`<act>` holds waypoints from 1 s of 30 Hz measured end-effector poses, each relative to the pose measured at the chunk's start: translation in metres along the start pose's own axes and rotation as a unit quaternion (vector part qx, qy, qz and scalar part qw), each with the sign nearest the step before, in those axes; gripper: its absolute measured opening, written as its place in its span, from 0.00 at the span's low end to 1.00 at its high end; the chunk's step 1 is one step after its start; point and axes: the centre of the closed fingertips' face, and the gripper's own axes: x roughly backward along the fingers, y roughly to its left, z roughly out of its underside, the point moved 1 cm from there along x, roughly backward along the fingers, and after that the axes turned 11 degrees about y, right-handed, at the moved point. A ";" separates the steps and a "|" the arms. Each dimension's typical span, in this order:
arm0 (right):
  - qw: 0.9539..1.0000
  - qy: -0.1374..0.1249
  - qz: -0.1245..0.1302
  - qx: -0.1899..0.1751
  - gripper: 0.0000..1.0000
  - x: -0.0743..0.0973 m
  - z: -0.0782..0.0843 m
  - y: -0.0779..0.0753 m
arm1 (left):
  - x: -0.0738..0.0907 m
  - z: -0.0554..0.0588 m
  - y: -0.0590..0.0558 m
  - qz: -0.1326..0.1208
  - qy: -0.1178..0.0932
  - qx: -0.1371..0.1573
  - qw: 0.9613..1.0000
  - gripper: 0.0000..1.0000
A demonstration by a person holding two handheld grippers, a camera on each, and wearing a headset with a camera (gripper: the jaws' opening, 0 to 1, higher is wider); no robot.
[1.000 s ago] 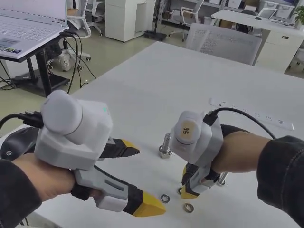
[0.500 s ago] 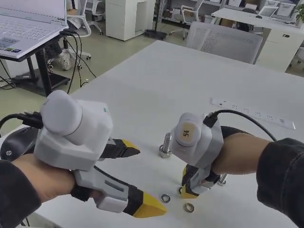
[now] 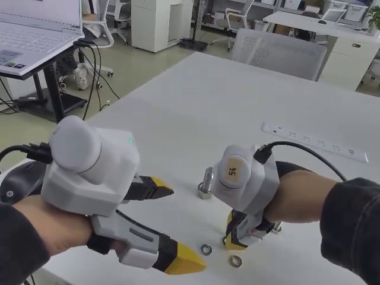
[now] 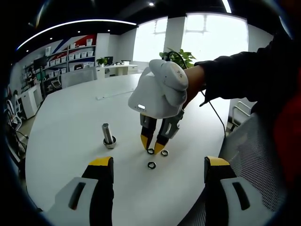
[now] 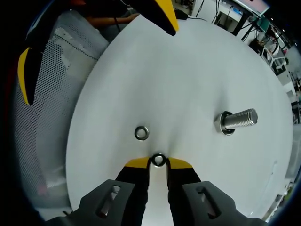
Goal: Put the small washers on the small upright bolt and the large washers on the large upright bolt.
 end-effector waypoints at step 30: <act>1.000 0.002 0.004 -0.018 0.14 0.013 0.021 -0.003 | -0.001 -0.003 0.001 0.001 -0.001 -0.001 1.000 0.78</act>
